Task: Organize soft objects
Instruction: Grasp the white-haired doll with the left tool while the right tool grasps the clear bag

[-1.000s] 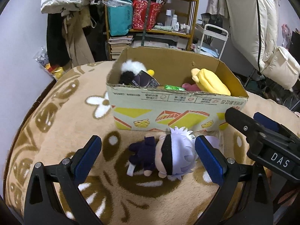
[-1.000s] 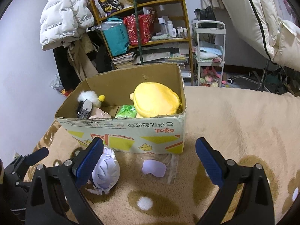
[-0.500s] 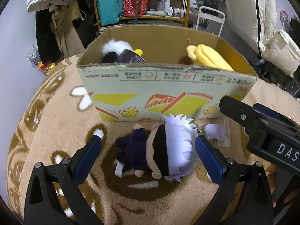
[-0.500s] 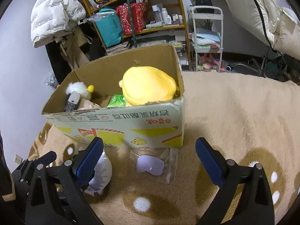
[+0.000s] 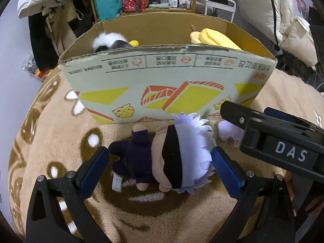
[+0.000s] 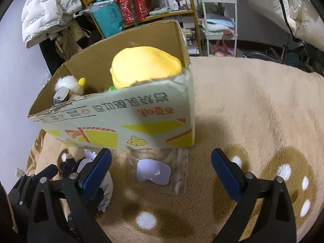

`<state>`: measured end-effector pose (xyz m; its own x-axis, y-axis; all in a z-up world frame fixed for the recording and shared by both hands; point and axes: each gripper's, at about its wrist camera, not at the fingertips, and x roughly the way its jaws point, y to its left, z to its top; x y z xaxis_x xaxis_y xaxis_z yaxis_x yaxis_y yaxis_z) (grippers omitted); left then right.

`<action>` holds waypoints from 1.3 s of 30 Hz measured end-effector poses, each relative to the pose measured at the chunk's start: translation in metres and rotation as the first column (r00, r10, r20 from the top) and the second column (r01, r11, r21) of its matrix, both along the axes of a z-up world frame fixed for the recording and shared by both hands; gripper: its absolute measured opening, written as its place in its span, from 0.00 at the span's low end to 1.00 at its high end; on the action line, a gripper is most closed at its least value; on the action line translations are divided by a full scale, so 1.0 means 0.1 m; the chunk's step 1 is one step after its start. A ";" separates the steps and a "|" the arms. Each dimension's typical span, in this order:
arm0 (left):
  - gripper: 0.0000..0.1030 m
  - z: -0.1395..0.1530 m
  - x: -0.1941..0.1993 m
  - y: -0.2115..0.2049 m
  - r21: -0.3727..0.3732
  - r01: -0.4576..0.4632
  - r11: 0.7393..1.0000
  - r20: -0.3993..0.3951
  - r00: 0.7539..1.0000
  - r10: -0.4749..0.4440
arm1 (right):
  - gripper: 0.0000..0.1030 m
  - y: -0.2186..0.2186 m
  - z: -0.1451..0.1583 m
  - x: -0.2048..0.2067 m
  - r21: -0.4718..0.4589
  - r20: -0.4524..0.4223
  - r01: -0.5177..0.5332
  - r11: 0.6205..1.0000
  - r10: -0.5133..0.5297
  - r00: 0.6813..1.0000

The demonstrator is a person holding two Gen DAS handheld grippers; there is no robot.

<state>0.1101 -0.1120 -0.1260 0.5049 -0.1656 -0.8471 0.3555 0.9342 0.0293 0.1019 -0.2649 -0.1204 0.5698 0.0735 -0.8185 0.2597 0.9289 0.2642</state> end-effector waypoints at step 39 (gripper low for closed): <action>0.89 -0.34 0.01 -0.06 0.084 0.007 0.996 -0.012 1.000 -0.006 | 0.88 0.23 -0.37 0.23 -0.058 -0.138 -0.064 0.996 0.056 0.989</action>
<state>0.1114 -0.1182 -0.1602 0.4937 -0.0967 -0.8643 0.3621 0.9264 0.1031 0.1250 -0.2422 -0.1578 0.4486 0.0512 -0.8923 0.2325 0.9573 0.1718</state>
